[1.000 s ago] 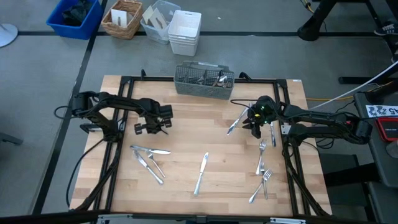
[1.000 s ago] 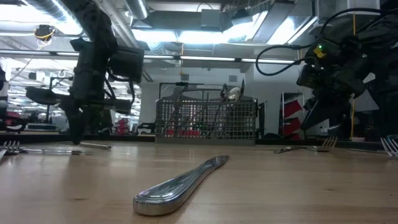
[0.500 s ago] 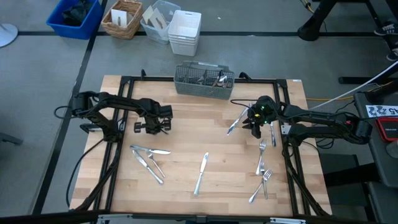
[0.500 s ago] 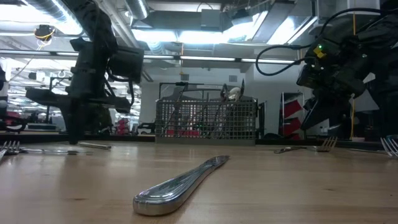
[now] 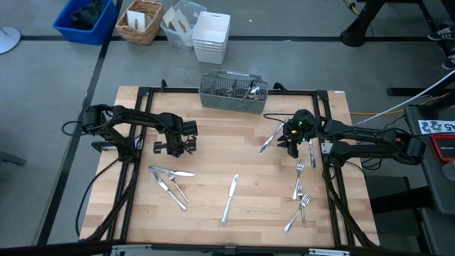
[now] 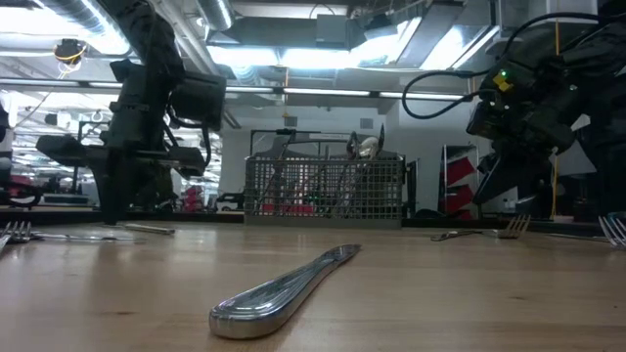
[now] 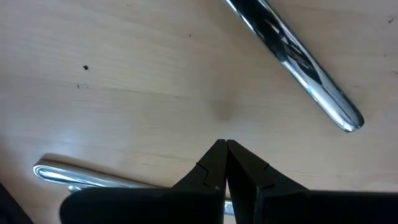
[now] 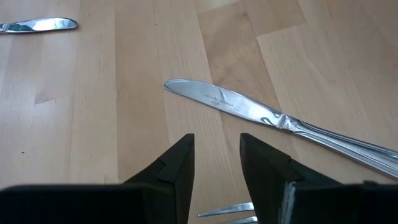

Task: Sort silverware
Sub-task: Put the table knife into the gray silverware organizer

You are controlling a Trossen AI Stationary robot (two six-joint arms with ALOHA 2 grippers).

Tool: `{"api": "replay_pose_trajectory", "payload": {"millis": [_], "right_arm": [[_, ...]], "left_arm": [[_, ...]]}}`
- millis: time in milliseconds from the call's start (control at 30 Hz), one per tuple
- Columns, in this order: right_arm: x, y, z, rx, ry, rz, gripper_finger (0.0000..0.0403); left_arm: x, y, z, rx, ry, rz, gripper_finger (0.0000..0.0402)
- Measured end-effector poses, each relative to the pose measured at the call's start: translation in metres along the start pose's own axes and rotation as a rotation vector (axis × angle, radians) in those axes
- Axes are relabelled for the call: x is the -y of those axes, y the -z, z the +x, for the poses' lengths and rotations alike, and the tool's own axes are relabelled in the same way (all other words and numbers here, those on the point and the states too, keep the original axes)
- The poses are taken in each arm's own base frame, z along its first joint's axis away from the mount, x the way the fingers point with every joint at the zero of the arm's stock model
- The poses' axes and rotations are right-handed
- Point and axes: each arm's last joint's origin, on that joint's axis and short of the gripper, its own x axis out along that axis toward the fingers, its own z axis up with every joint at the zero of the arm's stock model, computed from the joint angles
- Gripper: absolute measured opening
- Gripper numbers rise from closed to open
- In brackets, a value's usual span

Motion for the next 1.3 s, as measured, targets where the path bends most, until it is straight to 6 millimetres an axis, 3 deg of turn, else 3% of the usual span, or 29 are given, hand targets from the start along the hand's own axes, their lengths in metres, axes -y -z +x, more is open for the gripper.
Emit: {"api": "replay_pose_trajectory", "payload": {"millis": [200,533,833,1000,1300], "right_arm": [[0.000,0.000,0.000,0.000,0.000,0.000,0.0131],[0.000,0.000,0.000,0.000,0.000,0.000,0.0131],[0.000,0.000,0.000,0.000,0.000,0.000,0.0131],[0.000,0.000,0.000,0.000,0.000,0.000,0.0131],[0.000,0.000,0.000,0.000,0.000,-0.004,0.0131]], "left_arm": [[-0.007,0.001,0.000,0.008,-0.072,-0.002,0.0004],[-0.003,0.001,0.000,0.026,-0.039,0.245,0.0008],[-0.002,0.001,0.000,0.030,-0.028,0.267,0.0118],[0.003,-0.001,0.000,0.043,0.026,0.151,0.0147],[0.000,-0.002,-0.017,0.132,0.118,-0.073,0.0135]]}}
